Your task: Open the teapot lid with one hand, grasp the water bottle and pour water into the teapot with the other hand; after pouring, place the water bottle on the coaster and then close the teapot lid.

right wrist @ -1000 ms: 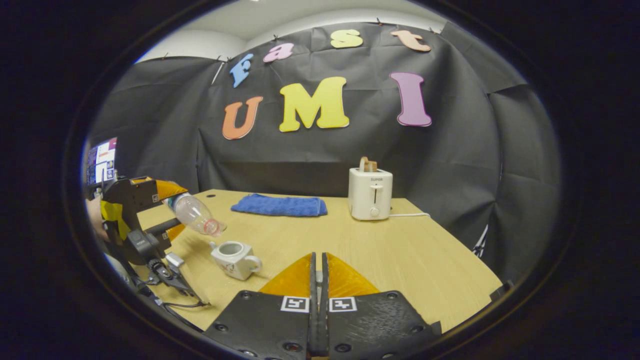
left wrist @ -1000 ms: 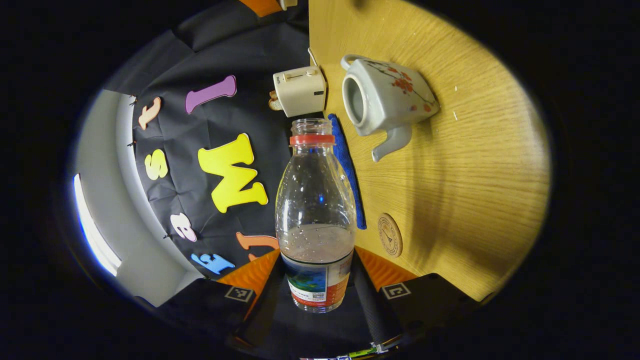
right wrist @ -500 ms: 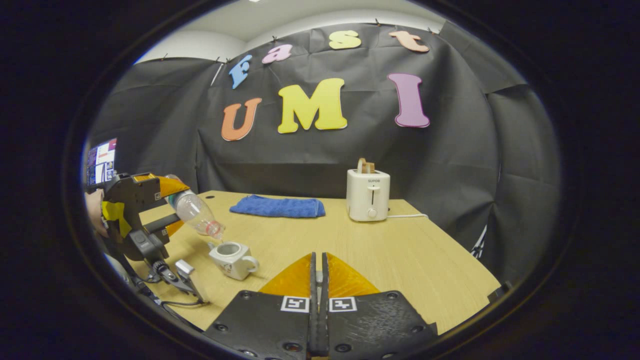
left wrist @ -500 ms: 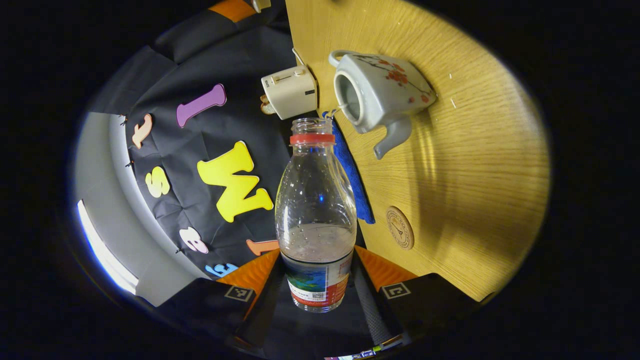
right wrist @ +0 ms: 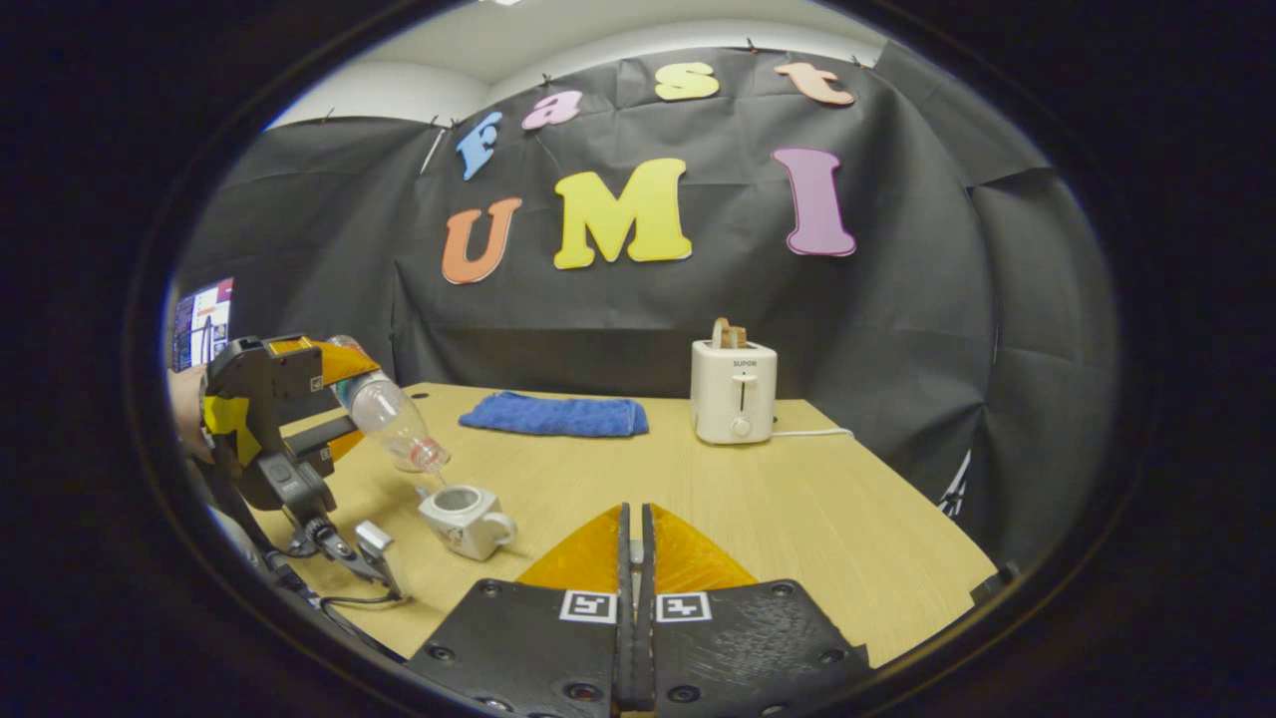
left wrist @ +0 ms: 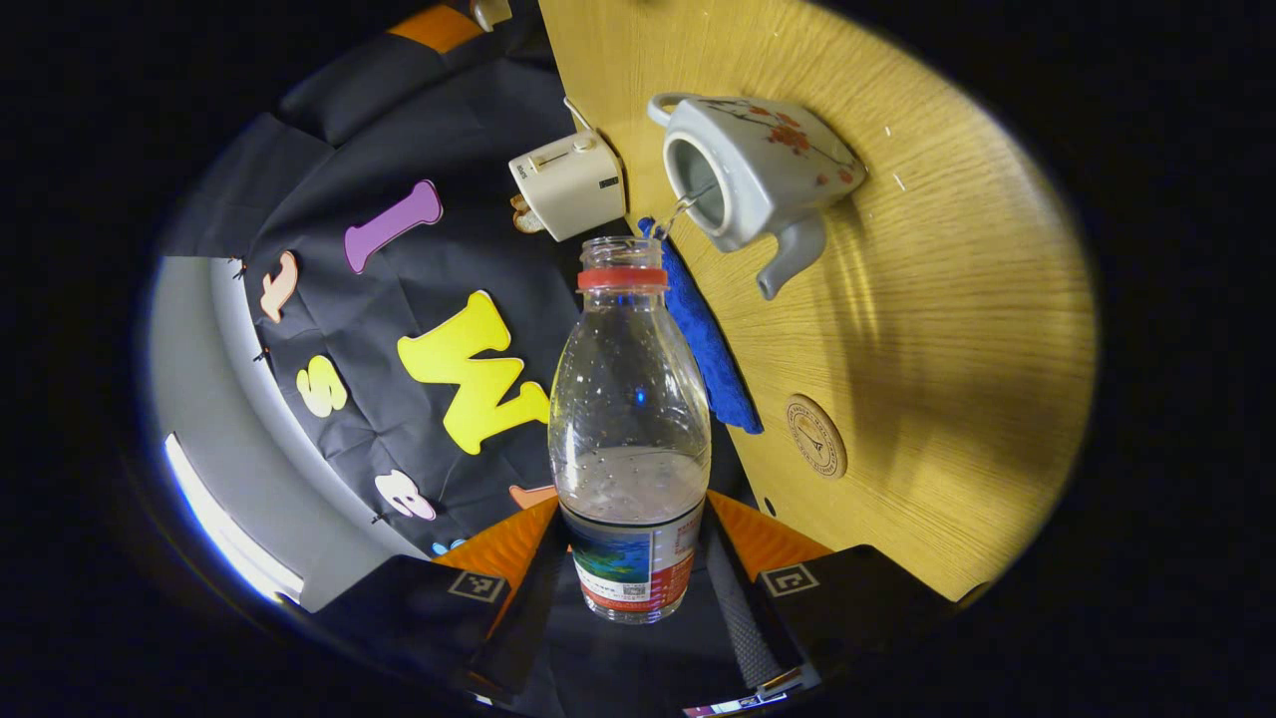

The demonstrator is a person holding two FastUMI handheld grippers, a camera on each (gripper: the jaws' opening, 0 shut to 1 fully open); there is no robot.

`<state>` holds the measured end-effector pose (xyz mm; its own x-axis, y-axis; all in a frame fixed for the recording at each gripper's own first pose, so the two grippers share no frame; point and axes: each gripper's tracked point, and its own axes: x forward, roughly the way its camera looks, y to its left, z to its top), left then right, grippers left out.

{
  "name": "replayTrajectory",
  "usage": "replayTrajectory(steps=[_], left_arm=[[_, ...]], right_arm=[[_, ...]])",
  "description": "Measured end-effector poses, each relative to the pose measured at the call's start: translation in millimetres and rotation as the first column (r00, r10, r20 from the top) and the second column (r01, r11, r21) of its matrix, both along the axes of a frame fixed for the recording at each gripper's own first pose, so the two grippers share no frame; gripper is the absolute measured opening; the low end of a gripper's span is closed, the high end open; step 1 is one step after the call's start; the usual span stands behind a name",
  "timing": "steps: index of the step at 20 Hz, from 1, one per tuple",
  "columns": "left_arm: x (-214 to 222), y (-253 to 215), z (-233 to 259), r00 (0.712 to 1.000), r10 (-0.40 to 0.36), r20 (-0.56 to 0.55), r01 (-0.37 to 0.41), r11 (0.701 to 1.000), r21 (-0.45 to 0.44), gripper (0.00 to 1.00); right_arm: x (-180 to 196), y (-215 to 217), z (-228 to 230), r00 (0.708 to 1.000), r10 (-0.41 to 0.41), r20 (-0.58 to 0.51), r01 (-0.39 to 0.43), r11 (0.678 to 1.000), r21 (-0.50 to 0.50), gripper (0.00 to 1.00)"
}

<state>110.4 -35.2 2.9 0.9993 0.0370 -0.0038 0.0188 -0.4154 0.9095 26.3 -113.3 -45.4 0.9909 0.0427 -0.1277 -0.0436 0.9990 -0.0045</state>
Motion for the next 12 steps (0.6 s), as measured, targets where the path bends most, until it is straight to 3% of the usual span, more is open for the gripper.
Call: replayTrajectory(steps=[12], left_arm=[[5.6,-9.1,9.8,1.0,-0.013,-0.005,0.013,0.996,0.083,0.77]], right_arm=[[-1.1,0.2,1.0,1.0,0.007,0.005,-0.007,1.0,0.018,0.0]])
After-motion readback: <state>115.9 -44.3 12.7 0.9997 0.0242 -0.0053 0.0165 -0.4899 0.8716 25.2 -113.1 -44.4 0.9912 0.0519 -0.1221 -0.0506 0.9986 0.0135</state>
